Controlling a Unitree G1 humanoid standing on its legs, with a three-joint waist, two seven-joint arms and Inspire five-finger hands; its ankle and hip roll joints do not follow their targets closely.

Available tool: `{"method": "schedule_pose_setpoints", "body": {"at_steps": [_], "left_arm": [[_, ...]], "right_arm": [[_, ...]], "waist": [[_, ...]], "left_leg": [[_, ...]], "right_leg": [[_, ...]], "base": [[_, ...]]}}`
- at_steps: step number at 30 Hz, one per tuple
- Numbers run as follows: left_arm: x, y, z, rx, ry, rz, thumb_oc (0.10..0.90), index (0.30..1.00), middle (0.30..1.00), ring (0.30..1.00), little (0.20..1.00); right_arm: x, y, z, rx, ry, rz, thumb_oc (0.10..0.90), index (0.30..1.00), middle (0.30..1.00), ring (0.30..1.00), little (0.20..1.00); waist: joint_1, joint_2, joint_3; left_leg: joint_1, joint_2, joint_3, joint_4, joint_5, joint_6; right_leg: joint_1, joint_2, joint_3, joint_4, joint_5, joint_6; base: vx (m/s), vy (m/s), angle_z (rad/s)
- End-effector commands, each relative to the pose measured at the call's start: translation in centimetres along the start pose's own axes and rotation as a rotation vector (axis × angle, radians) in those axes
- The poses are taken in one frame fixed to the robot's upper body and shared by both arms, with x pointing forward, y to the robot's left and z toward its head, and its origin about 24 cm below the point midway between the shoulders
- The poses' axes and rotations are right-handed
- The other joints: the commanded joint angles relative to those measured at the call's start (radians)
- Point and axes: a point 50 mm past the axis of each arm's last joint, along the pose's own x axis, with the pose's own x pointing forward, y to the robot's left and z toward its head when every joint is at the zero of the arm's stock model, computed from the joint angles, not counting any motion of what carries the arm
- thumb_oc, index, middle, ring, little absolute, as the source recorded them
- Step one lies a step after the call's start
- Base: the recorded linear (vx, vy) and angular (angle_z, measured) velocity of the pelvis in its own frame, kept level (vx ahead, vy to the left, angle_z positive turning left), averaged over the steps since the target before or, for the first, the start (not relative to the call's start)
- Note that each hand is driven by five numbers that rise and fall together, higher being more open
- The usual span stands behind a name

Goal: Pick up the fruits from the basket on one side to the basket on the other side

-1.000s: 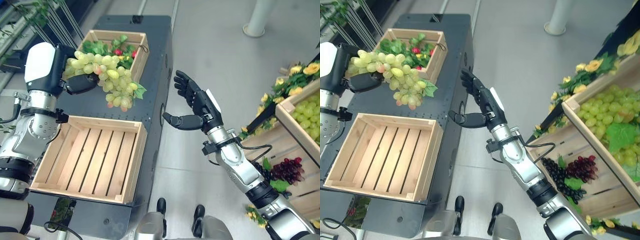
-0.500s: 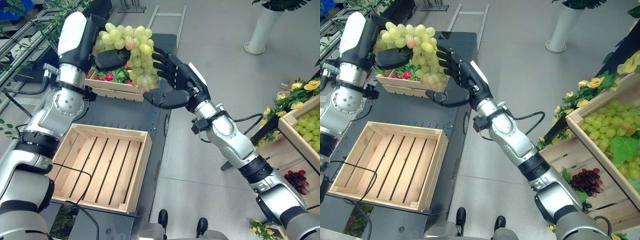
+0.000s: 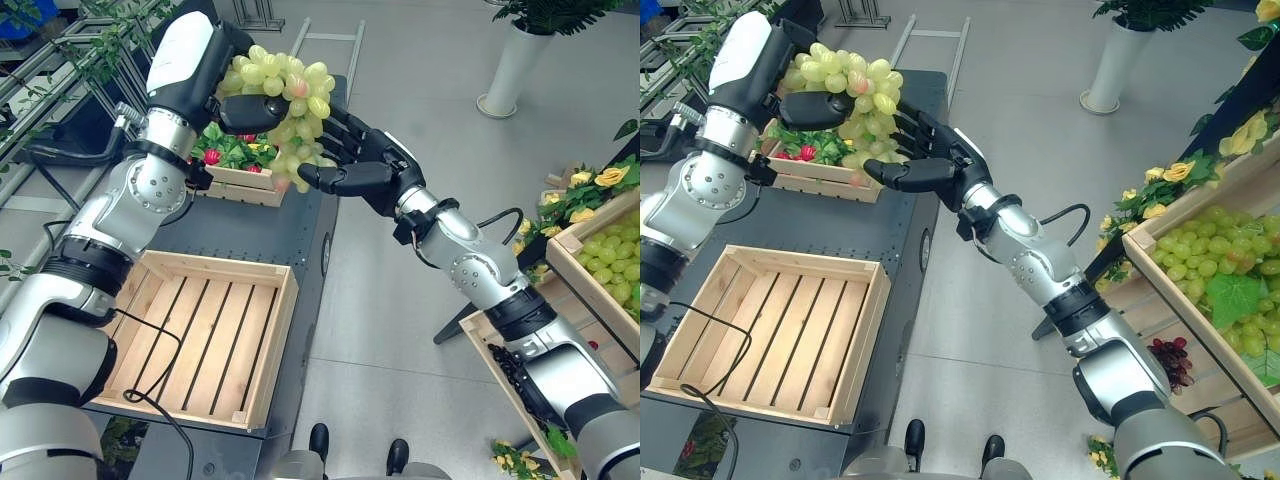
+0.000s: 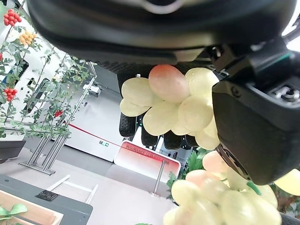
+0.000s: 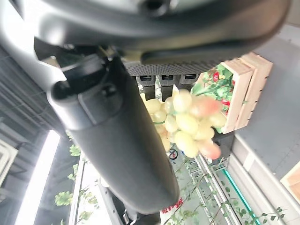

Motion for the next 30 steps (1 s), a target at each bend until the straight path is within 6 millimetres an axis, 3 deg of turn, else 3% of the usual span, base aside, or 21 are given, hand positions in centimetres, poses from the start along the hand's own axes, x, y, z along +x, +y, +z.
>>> {"method": "schedule_pose_setpoints", "body": {"at_steps": [1,13,30], "left_arm": [[3.7,3.5,2.9,-0.08,-0.089,0.171,0.4,0.3,0.3,0.3,0.3],[4.7,2.7,4.5,-0.104,-0.126,0.148,0.4,0.3,0.3,0.3,0.3],[5.6,2.1,6.3,-0.166,-0.17,0.133,0.4,0.3,0.3,0.3,0.3]], "right_arm": [[1.6,0.6,2.8,0.062,-0.129,0.054,0.8,0.9,0.9,0.9,0.9],[2.9,-0.1,4.5,-0.1,-0.167,-0.068,0.8,0.9,0.9,0.9,0.9],[4.4,-0.7,4.3,-0.094,-0.124,-0.165,0.8,0.9,0.9,0.9,0.9]], "waist": [[0.002,0.007,-0.257],[0.008,0.008,-0.262],[0.032,0.005,-0.272]], "left_leg": [[-0.004,-0.063,-0.019,-0.008,-0.082,-0.025],[-0.002,-0.064,-0.028,-0.008,-0.081,-0.022],[0.001,-0.068,-0.052,-0.008,-0.08,-0.021]], "right_leg": [[-0.01,0.027,0.007,0.002,-0.019,-0.033],[-0.005,0.027,0.004,0.002,-0.021,-0.039],[0.003,0.023,-0.007,0.002,-0.023,-0.042]], "base": [[0.0,0.0,0.0],[0.0,0.0,0.0],[0.0,0.0,0.0]]}}
